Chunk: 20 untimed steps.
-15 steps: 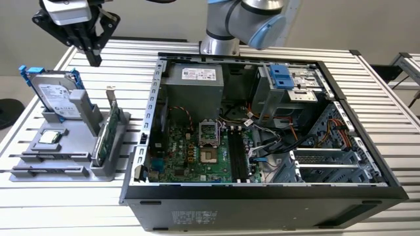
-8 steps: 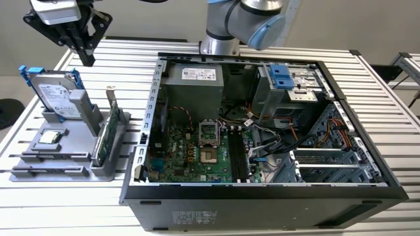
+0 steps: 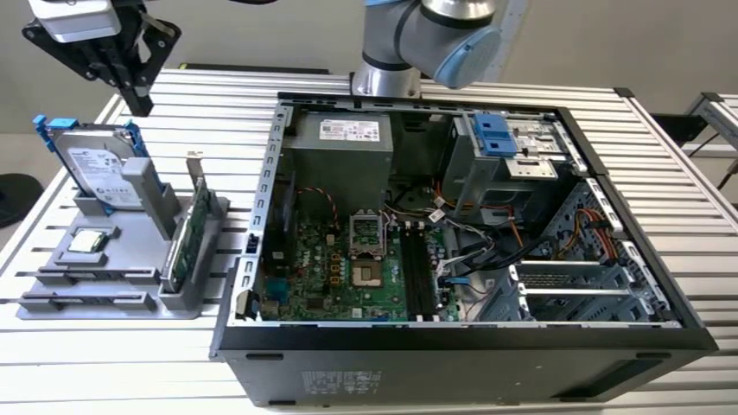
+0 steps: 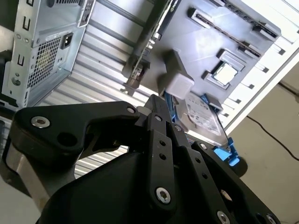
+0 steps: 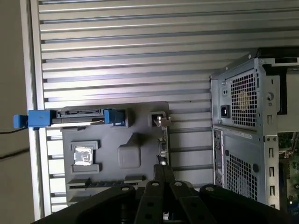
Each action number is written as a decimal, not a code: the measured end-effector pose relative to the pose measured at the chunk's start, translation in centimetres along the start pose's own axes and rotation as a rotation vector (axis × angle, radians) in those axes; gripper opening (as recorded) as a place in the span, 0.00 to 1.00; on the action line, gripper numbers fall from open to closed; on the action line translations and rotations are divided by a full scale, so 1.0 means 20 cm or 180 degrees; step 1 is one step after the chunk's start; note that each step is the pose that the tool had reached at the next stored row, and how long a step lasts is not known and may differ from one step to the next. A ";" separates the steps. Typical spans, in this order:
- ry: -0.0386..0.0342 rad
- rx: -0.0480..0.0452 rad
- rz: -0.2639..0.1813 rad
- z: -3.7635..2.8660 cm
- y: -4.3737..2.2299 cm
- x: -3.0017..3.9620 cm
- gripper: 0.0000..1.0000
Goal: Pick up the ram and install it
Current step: 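Reach for the ram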
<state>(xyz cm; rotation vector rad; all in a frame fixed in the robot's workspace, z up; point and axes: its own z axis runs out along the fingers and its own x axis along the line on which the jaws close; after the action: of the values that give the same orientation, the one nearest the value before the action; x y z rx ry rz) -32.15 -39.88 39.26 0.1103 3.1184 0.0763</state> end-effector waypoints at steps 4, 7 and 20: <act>0.0000 0.0000 0.0000 -0.001 -0.002 0.036 0.00; 0.0000 0.0000 0.0000 -0.001 -0.004 0.064 0.00; 0.0000 0.0000 0.0000 -0.004 -0.013 0.192 0.00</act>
<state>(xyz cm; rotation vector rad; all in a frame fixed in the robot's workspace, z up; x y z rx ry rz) -36.01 -39.88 39.26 0.1103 3.1184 0.0764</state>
